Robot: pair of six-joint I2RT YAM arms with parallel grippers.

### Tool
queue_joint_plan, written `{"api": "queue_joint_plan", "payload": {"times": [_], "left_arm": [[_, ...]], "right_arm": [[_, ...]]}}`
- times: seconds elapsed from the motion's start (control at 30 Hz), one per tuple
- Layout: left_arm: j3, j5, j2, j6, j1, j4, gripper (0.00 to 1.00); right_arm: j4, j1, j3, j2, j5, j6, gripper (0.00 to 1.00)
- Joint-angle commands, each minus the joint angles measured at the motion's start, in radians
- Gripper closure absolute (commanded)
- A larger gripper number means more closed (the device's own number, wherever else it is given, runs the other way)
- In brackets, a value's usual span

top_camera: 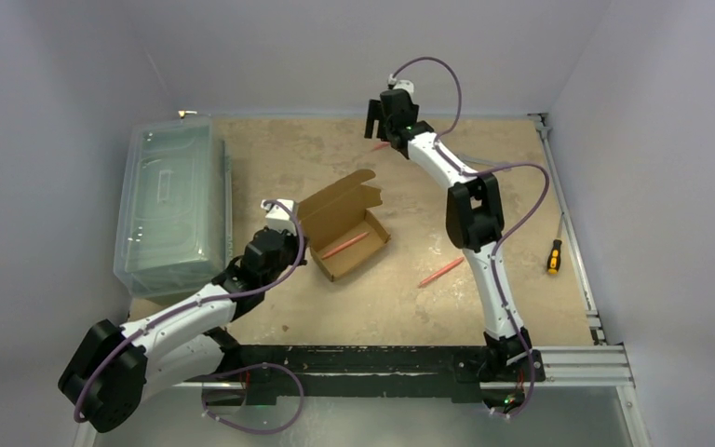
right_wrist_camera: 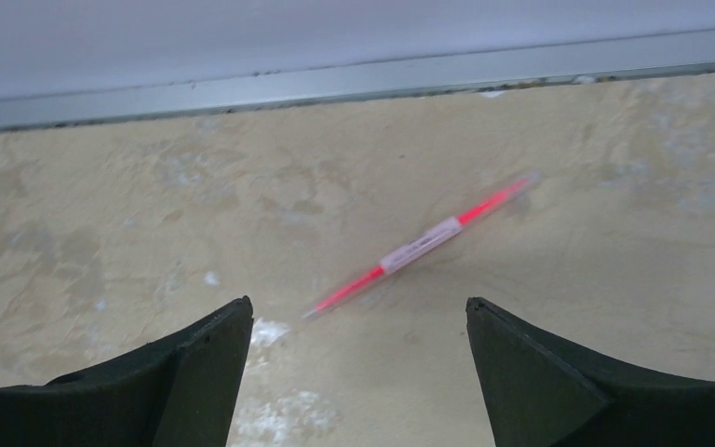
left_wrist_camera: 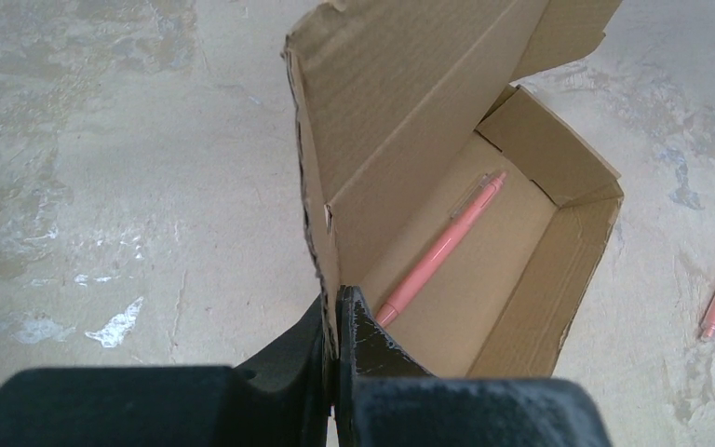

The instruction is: Fold the paper box

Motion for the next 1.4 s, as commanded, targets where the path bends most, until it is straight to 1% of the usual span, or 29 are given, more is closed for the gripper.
{"api": "queue_joint_plan", "payload": {"times": [0.0, 0.1, 0.27, 0.37, 0.57, 0.8, 0.93, 1.1, 1.37], "left_arm": [[0.004, -0.016, -0.039, 0.0, 0.007, 0.008, 1.0], [0.0, -0.022, -0.048, 0.001, 0.006, 0.004, 1.0], [-0.005, -0.026, -0.052, 0.0, 0.007, -0.001, 1.0], [-0.011, -0.029, -0.057, -0.004, 0.006, 0.0, 1.0], [-0.016, -0.027, -0.057, -0.008, 0.007, 0.002, 1.0], [-0.017, -0.025, -0.063, -0.008, 0.007, 0.001, 1.0], [-0.015, -0.023, -0.067, -0.011, 0.007, -0.002, 1.0], [-0.01, -0.022, -0.079, -0.014, 0.007, -0.01, 1.0], [-0.008, -0.023, -0.093, -0.018, 0.007, -0.015, 1.0]], "right_arm": [[0.053, -0.016, 0.007, -0.006, 0.117, 0.033, 0.14], [0.064, -0.016, 0.041, 0.029, 0.148, 0.031, 0.17], [0.067, -0.016, 0.109, 0.092, 0.17, 0.043, 0.25], [0.07, -0.016, 0.135, 0.119, 0.18, 0.052, 0.27], [0.083, -0.018, 0.122, 0.152, 0.196, 0.057, 0.29], [0.09, -0.02, 0.123, 0.169, 0.182, 0.053, 0.37], [0.09, -0.019, 0.127, 0.172, 0.167, 0.046, 0.45], [0.09, -0.019, 0.122, 0.171, 0.148, 0.041, 0.46], [0.061, -0.023, 0.08, 0.149, 0.094, 0.042, 0.57]]}}
